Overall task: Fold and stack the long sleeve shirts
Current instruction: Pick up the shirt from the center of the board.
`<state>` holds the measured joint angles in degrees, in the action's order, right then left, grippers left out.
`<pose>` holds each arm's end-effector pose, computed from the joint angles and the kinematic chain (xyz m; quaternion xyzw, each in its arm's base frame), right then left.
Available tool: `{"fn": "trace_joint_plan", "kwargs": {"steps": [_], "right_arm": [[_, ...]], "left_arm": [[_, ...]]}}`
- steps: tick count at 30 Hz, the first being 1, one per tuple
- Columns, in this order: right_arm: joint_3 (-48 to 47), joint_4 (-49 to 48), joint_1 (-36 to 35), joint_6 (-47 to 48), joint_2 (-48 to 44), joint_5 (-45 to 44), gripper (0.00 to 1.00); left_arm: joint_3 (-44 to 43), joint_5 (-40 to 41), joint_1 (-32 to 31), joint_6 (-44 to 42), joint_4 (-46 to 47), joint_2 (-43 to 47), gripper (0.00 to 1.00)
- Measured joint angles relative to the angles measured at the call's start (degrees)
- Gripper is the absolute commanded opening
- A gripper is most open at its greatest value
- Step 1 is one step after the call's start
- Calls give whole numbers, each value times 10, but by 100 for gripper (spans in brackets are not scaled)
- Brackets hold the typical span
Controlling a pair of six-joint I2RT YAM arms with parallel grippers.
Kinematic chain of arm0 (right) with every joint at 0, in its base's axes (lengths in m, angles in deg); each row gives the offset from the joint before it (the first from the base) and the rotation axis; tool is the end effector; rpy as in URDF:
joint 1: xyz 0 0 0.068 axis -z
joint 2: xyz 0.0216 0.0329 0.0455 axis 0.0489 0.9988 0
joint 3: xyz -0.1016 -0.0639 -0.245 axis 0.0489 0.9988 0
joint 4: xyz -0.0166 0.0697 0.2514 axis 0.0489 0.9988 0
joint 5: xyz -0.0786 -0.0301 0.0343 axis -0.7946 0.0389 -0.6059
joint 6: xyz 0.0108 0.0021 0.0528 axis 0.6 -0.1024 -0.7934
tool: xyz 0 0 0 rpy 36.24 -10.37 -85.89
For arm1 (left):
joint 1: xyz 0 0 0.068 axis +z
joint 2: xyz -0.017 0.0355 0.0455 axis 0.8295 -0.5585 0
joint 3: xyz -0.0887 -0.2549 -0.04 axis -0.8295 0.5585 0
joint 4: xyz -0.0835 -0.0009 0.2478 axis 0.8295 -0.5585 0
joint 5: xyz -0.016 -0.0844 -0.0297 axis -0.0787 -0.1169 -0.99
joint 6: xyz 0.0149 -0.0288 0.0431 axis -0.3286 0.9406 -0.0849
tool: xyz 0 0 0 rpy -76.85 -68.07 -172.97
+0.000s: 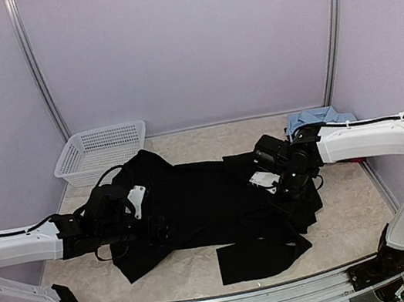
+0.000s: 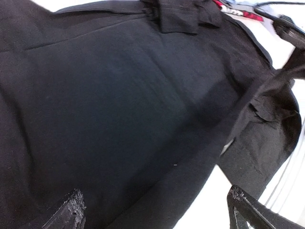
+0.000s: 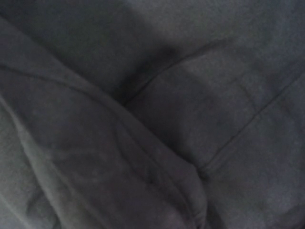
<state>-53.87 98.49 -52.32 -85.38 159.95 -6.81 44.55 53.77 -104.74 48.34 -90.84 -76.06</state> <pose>0.1957 0.2268 0.2201 -0.3570 0.9272 0.0325 0.1084 0.1590 -0.1801 0.2020 0.2177 0.8780 -0.2364 0.3546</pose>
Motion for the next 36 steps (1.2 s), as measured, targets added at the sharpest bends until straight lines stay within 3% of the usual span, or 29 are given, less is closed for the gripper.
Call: {"fn": "trace_joint_plan", "kwargs": {"steps": [8, 19, 27, 36], "right_arm": [[0, -11, 33, 7, 6, 18, 0], [-1, -22, 36, 10, 22, 35, 0], [-1, -22, 37, 11, 22, 38, 0], [-1, -22, 40, 11, 22, 39, 0]], "left_arm": [[3, 1, -81, -39, 23, -27, 99], [-78, 210, -191, -67, -76, -137, 96], [-179, 307, -194, -42, -185, -251, 86], [-239, 322, -196, -2, -315, -322, 65]]}}
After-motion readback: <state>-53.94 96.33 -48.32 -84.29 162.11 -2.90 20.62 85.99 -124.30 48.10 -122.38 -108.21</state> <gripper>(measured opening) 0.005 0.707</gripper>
